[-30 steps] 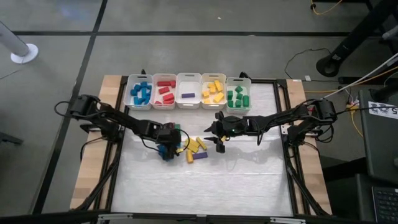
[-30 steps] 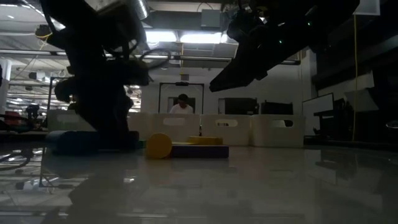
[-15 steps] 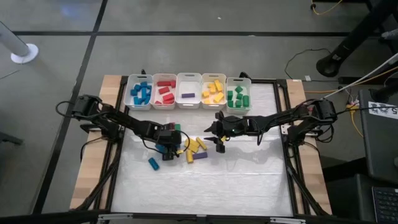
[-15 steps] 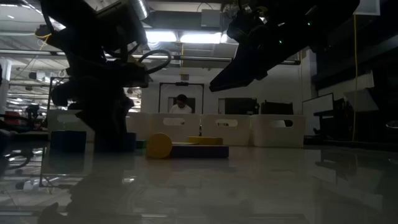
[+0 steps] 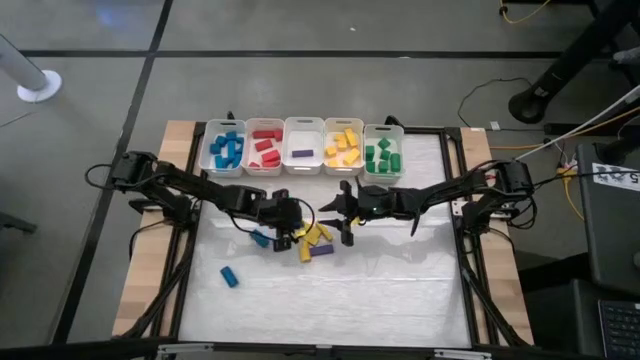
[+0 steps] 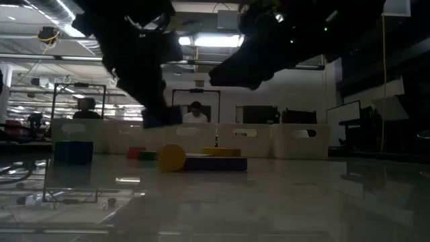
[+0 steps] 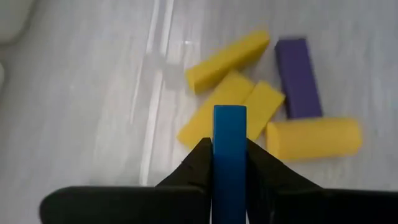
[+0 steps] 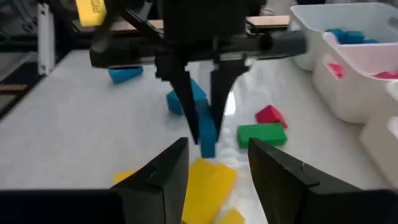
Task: Sort blocks
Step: Put the blue block into the left white bin
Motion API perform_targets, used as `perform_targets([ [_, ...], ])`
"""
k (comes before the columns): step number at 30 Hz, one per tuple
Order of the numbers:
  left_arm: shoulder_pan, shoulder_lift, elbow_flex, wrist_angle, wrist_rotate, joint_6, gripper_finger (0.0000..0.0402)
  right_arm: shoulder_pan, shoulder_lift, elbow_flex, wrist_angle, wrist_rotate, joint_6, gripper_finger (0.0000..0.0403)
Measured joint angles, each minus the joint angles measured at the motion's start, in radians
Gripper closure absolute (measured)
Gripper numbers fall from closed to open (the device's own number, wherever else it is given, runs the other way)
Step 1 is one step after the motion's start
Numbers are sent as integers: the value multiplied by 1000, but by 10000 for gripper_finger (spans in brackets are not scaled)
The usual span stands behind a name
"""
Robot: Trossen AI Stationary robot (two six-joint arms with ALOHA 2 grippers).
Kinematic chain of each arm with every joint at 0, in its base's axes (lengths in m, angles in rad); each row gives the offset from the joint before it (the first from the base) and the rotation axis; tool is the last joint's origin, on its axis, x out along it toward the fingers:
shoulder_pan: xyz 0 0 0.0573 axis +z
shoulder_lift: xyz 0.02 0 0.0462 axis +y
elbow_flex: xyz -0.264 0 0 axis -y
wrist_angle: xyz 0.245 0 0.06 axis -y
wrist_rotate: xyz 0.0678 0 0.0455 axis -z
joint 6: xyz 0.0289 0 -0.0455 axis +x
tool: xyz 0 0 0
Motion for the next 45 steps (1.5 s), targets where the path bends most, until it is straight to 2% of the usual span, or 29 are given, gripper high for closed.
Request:
perform_targets([
  [11,-1,-40,41,4,0,21,361,0,44,-1,98,-32,7,236],
  [17,-1,-40,48,72,0,21,360,2,44,-1,154,-32,4,236],
  [25,-1,-40,49,191,0,43,356,6,44,0,148,-32,3,236],
  [33,-1,-40,49,212,1,54,359,6,44,0,151,-32,3,237],
  [37,-1,-40,49,215,0,54,352,7,44,0,151,-33,3,262],
  [43,-1,-40,49,213,0,59,353,7,44,0,151,-39,0,342],
  [45,-1,-40,49,210,0,50,345,6,44,0,152,-43,0,351],
])
